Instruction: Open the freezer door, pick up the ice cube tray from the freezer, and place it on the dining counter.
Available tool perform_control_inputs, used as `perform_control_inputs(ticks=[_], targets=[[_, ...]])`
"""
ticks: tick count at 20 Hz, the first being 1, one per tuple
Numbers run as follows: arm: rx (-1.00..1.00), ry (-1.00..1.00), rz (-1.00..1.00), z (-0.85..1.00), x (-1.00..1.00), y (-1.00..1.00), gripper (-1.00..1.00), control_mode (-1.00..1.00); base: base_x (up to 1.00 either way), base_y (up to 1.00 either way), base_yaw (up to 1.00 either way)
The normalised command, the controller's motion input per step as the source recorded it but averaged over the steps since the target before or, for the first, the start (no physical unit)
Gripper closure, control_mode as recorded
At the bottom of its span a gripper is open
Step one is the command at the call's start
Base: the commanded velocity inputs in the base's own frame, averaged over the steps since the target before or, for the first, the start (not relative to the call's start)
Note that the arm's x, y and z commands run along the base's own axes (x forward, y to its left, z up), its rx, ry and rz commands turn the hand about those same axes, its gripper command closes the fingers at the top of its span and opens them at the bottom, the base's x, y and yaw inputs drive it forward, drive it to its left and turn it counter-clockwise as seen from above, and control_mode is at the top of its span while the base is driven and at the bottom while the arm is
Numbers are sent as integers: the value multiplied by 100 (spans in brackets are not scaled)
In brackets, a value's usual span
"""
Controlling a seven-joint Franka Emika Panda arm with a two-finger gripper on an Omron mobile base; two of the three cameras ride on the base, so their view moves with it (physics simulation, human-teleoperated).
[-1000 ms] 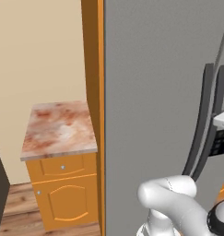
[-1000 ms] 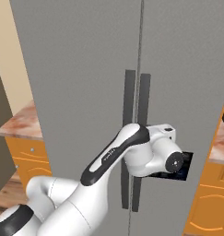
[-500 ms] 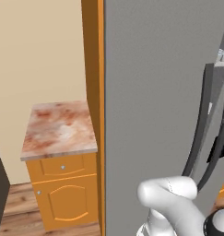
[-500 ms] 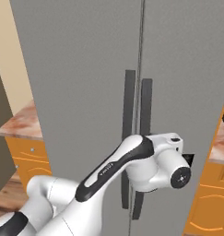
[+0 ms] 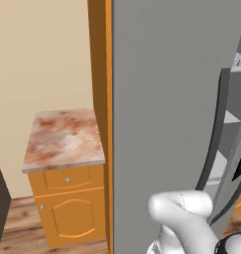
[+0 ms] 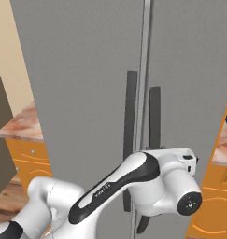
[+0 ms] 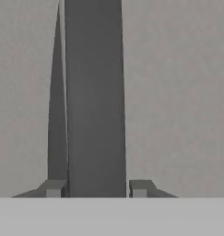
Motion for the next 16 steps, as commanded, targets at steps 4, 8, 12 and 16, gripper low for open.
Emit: perform_control_inputs(ticks=[4, 8, 12, 16], targets=[[0, 0, -10, 10, -64, -44, 100, -100, 0, 0, 0], [0, 0, -11, 9, -62, -45, 100, -100, 0, 0, 0], [0, 0, -11, 6, -55, -45, 100, -100, 0, 0, 0], [0, 0, -10, 5, -47, -42, 100, -100, 0, 0, 0]])
